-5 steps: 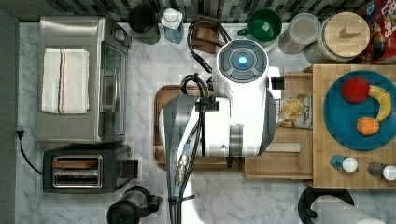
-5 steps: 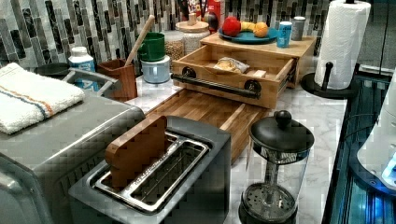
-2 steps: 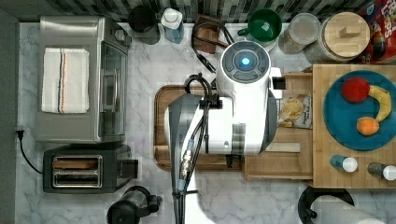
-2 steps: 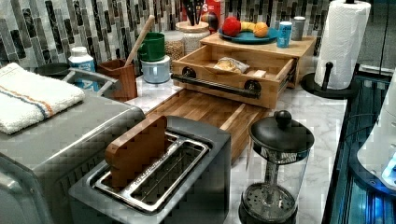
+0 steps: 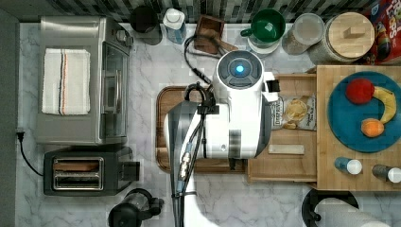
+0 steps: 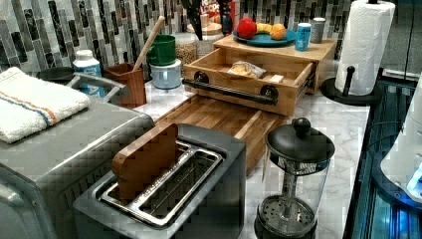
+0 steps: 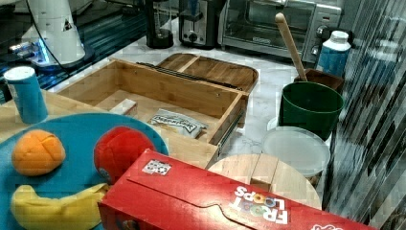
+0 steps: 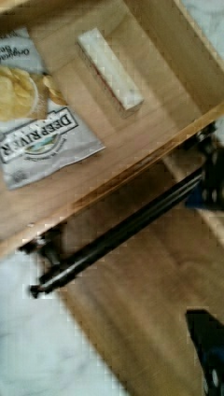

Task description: Close the drawer.

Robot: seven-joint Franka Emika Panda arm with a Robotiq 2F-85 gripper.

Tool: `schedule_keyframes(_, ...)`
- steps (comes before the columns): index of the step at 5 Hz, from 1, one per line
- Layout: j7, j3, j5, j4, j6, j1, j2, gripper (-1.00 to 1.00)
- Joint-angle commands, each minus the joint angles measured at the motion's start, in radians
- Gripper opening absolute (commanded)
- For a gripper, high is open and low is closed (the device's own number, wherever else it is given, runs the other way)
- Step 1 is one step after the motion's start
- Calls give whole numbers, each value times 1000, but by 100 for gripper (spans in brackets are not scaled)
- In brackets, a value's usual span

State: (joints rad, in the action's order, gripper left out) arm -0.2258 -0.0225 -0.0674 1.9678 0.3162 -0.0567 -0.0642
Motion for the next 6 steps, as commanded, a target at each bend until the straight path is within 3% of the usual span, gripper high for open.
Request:
schedule_keyframes(1,-300,-101,-134,51,1,76,72,100)
schedule_keyframes(2,-309,-130,-159,143,95,73,120,87)
schedule_keyframes(3,-317,-137,-136,137,83,68,96,-100)
schedule_keyframes(4,-347,-143,-106,161,127,50,59,-100)
schedule_keyframes(5,-305,-144,-204,279,312,55,70,-100)
schedule_keyframes(6,-337,-135,-188,299,378,35,21,-100)
